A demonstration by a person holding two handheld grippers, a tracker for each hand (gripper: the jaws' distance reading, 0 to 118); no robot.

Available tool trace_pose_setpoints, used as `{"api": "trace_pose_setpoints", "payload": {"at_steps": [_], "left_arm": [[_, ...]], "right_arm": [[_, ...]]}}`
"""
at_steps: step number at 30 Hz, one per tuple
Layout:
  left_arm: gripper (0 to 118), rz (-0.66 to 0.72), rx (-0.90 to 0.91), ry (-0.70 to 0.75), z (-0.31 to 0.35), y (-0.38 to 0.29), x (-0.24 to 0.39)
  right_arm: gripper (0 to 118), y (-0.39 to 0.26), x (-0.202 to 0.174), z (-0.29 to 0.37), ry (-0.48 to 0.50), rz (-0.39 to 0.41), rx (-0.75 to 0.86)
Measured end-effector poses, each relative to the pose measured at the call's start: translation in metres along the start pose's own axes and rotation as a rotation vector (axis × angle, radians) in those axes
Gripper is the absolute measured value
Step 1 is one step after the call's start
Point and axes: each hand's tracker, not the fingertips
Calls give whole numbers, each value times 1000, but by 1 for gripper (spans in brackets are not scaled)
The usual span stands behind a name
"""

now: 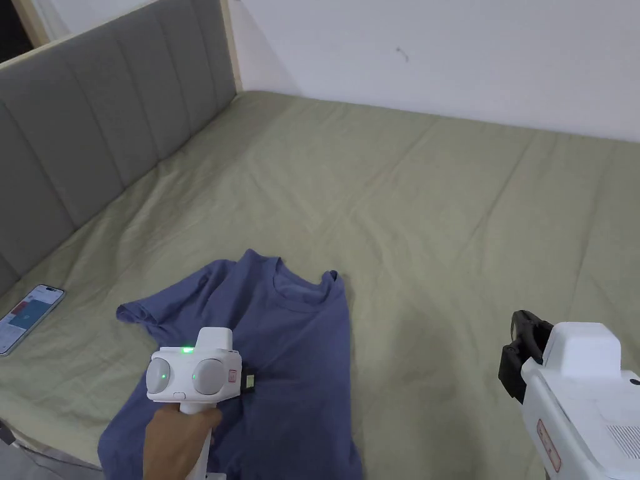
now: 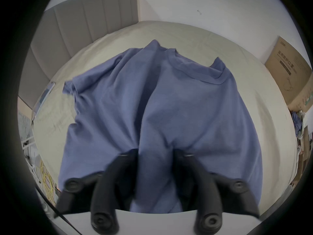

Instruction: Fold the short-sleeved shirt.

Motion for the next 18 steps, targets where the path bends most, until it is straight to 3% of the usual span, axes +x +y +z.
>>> {"api": "trace_pose_setpoints", "payload": {"at_steps": [1,10,18], "left_arm": [[6,-5,8,-8,2,-1,1],[3,81,176,-152,72,4,-3],[3,-51,339,-278,158,38,46]], "right_arm": [[0,0,1,1,1,-2,1],[0,10,15,20,-3,-14,44],[0,13,38,47,-40,-41,86]]}}
